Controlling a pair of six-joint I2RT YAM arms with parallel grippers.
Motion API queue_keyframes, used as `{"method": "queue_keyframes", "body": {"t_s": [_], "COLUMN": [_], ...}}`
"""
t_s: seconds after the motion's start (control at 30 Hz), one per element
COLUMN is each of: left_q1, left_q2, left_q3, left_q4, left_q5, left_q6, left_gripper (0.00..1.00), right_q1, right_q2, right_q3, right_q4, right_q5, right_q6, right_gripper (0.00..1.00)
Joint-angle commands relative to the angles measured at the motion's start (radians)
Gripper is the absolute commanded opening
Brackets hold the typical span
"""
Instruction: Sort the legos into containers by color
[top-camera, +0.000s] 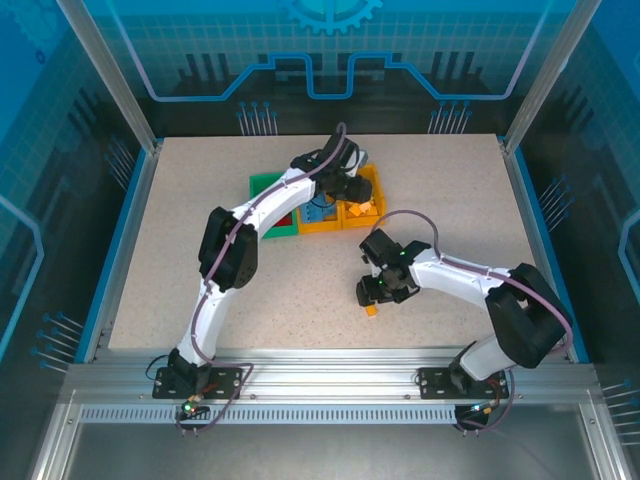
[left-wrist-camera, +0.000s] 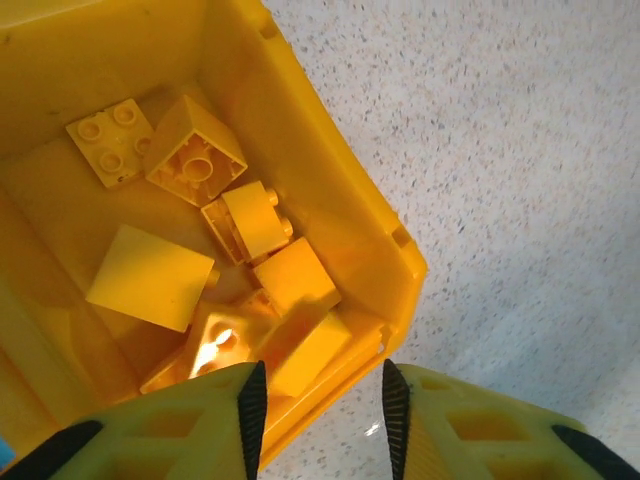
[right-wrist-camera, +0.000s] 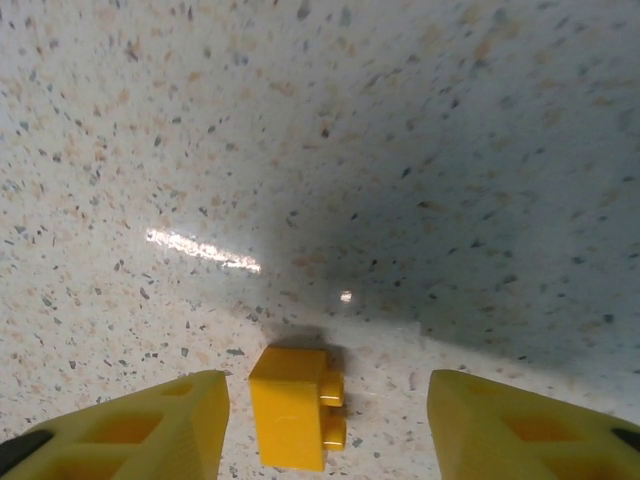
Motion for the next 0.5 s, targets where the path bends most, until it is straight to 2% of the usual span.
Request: {"method": "queue_keyframes", "body": {"t_s": [0.0, 0.17, 0.2, 0.27, 0.3, 0.33, 0.37, 0.47], "left_q1": [0.012, 0.013, 0.014, 0.014, 0.016, 0.015, 0.018, 0.026], "left_q2": [0.018, -0.005, -0.016, -0.046, -0.065, -0.080, -0.099, -0.157], "left_q3": [0.044, 0.022, 0.010, -0.020, -0.036, -0.049, -0.069, -0.126], "left_q4": [0.030, 0.065, 0.076, 0.099, 0.109, 0.118, 0.128, 0.149], "left_q5": [0.042, 0.068, 0.067, 0.065, 0.062, 0.057, 0.054, 0.041], "left_q6": [-0.087, -0.142, -0.155, -0.171, -0.179, -0.186, -0.192, -0.210], "left_gripper": [0.47, 0.57, 0.61, 0.72, 0.81, 0.95, 0.99, 0.99], "right_q1": [0.033, 0.073, 0.080, 0.092, 0.101, 0.105, 0.107, 0.112], "right_q2": [0.022, 0.048, 0.057, 0.074, 0.083, 0.093, 0.105, 0.129], "right_q3": [-0.009, -0.004, -0.001, 0.004, 0.004, 0.003, 0.006, 0.013], "right_q4": [-0.039, -0.055, -0.060, -0.066, -0.068, -0.070, -0.073, -0.074], "right_q5": [0.028, 0.043, 0.047, 0.055, 0.061, 0.064, 0.070, 0.076], "right_q6": [-0.006, 0.016, 0.023, 0.032, 0.034, 0.037, 0.041, 0.053], "right_gripper": [0.53, 0.51, 0.50, 0.49, 0.48, 0.47, 0.45, 0.35]}}
